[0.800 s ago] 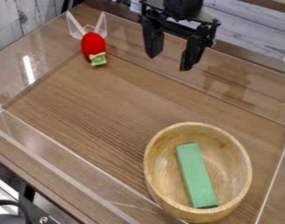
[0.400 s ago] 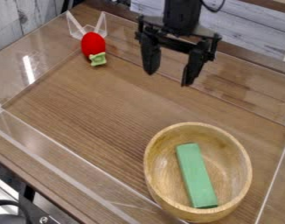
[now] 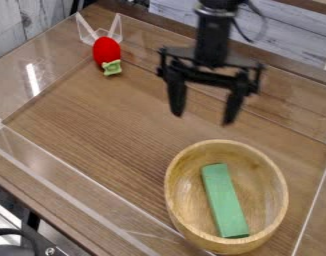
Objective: Remove the green block from the brown bowl and put it on the table
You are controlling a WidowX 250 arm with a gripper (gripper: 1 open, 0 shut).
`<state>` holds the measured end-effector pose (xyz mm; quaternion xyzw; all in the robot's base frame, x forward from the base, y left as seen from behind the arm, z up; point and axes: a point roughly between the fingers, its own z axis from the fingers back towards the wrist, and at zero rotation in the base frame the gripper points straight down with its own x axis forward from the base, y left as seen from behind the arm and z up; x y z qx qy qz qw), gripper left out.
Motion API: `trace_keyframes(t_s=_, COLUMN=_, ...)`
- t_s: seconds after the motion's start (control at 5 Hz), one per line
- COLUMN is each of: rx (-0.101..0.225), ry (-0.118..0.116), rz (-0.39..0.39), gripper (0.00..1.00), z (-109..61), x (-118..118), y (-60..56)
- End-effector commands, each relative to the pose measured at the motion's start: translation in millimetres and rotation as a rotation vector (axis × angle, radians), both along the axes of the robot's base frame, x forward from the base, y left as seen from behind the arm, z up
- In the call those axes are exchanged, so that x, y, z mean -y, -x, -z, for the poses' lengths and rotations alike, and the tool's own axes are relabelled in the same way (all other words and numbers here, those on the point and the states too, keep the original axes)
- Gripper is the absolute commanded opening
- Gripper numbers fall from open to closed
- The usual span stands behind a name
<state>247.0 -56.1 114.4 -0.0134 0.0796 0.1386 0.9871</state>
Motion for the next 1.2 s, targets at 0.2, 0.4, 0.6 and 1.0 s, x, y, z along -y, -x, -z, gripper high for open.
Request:
trace_keyframes(t_s=0.2, rx=0.046, ry=0.054, rz=-0.031, gripper=1.00, z=3.9, x=55.2, y=22.6)
trace_keyframes(t_s=0.4, rx=0.048, ry=0.072, rz=-0.073, gripper=1.00, z=12.8, x=53.8, y=27.6)
trace_keyframes(t_s=0.6, rx=0.049, ry=0.079, rz=-0.064, gripper=1.00, z=29.7, x=58.0, y=36.8)
trace_keyframes(t_s=1.0, rx=0.042, ry=0.089, rz=-0.068, gripper=1.00, z=68.0, x=62.9, y=44.8)
